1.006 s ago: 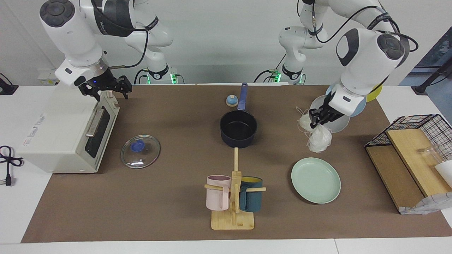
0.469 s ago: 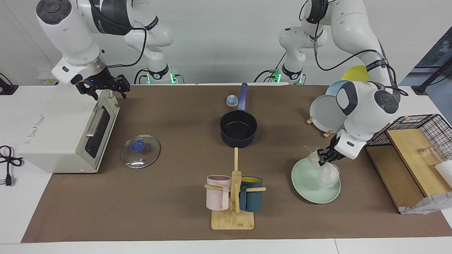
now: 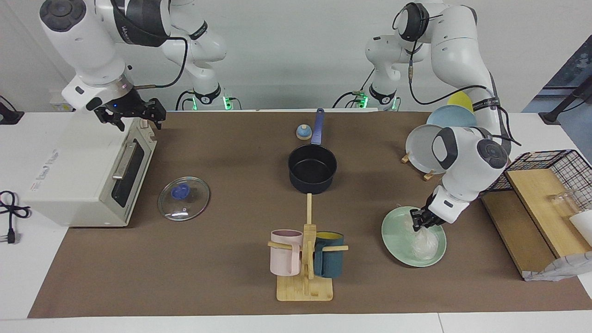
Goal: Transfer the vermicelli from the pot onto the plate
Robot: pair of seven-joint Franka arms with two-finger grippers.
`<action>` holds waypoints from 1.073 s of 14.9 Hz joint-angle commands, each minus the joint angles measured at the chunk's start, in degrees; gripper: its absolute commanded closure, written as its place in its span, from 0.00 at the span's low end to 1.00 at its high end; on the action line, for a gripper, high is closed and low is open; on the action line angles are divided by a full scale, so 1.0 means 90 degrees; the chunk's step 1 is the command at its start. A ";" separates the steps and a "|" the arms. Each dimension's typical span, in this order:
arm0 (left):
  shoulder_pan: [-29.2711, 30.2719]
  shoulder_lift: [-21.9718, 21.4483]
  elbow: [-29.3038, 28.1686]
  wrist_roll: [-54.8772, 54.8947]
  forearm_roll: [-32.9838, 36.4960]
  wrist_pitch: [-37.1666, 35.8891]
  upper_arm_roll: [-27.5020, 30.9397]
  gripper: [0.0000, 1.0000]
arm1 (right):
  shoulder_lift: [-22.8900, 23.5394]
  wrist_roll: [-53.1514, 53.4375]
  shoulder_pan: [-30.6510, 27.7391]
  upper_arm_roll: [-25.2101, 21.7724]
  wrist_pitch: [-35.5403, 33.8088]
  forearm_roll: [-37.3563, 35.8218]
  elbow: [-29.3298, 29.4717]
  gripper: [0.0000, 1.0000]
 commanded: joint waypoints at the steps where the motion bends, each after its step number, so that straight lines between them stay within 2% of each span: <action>1: -0.0044 -0.0063 -0.0277 0.0107 0.0082 0.0397 0.0031 0.85 | -0.0108 0.0058 -0.0046 0.0026 -0.0003 0.0122 0.0003 0.00; 2: -0.0034 -0.0063 -0.0257 0.0059 0.0072 0.0387 0.0021 0.01 | -0.0118 0.0058 -0.0046 0.0016 -0.0003 0.0131 0.0003 0.00; 4: -0.0053 -0.0131 -0.0208 0.0039 0.0063 0.0241 0.0031 0.00 | -0.0127 0.0048 -0.0037 -0.0003 -0.0003 0.0131 0.0003 0.00; 6: 0.0005 -0.0442 -0.0159 0.0019 0.0063 -0.0061 0.0031 0.00 | -0.0176 0.0058 -0.0036 -0.0023 0.0007 0.0131 0.0003 0.00; 10: -0.0004 -0.1447 -0.0130 -0.0662 0.0082 -0.1270 0.0245 0.00 | -0.0196 0.0038 -0.0027 -0.0013 -0.0042 0.0131 0.0003 0.00; 16: 0.0025 -0.2971 -0.0159 -0.0713 0.0256 -0.3321 0.0362 0.00 | -0.0303 0.0058 -0.0105 0.0006 -0.0013 0.0131 -0.0085 0.00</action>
